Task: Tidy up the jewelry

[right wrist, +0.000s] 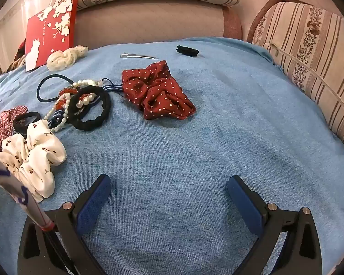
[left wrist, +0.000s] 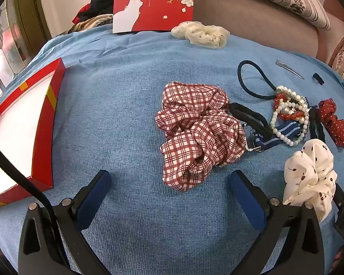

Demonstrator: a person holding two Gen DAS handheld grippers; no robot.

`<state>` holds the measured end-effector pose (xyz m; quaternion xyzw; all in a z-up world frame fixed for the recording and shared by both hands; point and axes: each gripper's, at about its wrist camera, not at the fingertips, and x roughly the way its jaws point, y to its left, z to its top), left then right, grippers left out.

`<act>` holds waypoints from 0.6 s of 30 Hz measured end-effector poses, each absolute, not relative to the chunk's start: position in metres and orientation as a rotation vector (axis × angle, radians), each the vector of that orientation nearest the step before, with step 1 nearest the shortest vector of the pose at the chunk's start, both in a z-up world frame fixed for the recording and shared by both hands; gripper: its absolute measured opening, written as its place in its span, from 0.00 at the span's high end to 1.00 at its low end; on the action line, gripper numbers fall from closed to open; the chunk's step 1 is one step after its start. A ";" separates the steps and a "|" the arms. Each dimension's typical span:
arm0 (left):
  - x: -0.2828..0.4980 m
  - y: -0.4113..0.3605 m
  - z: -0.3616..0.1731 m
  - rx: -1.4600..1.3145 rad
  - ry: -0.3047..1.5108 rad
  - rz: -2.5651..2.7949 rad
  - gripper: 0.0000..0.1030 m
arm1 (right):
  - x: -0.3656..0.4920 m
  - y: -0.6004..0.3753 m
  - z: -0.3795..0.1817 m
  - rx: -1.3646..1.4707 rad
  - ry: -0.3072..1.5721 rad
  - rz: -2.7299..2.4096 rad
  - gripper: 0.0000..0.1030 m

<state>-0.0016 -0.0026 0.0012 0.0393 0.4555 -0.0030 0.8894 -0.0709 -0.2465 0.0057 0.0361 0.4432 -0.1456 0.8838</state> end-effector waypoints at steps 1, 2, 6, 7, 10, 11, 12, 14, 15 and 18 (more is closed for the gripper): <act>0.000 -0.001 0.000 0.071 0.959 -0.012 0.00 | -0.071 -0.247 0.006 0.089 0.920 -0.297 0.00; -0.001 -0.002 0.001 0.073 0.959 -0.012 0.00 | -0.071 -0.247 0.006 0.091 0.918 -0.296 0.00; 0.000 -0.001 0.000 0.061 0.961 -0.018 0.00 | -0.071 -0.250 0.004 0.088 0.919 -0.298 0.00; 0.000 -0.001 0.000 0.061 0.961 -0.018 0.00 | -0.071 -0.251 0.004 0.091 0.919 -0.297 0.00; 0.000 -0.001 0.000 0.061 0.961 -0.018 0.00 | -0.071 -0.247 0.007 0.085 0.918 -0.300 0.00; -0.001 -0.002 0.001 0.062 0.961 -0.018 0.00 | -0.070 -0.246 0.007 0.083 0.919 -0.301 0.00; -0.001 -0.002 0.001 0.062 0.961 -0.018 0.00 | -0.071 -0.248 0.007 0.088 0.917 -0.298 0.00; 0.000 -0.001 0.000 0.059 0.961 -0.018 0.00 | -0.071 -0.249 0.007 0.086 0.917 -0.299 0.00; -0.001 -0.001 0.000 0.059 0.961 -0.018 0.00 | -0.071 -0.248 0.007 0.085 0.917 -0.299 0.00; 0.000 -0.001 0.000 0.059 0.962 -0.019 0.00 | -0.071 -0.247 0.007 0.083 0.916 -0.300 0.00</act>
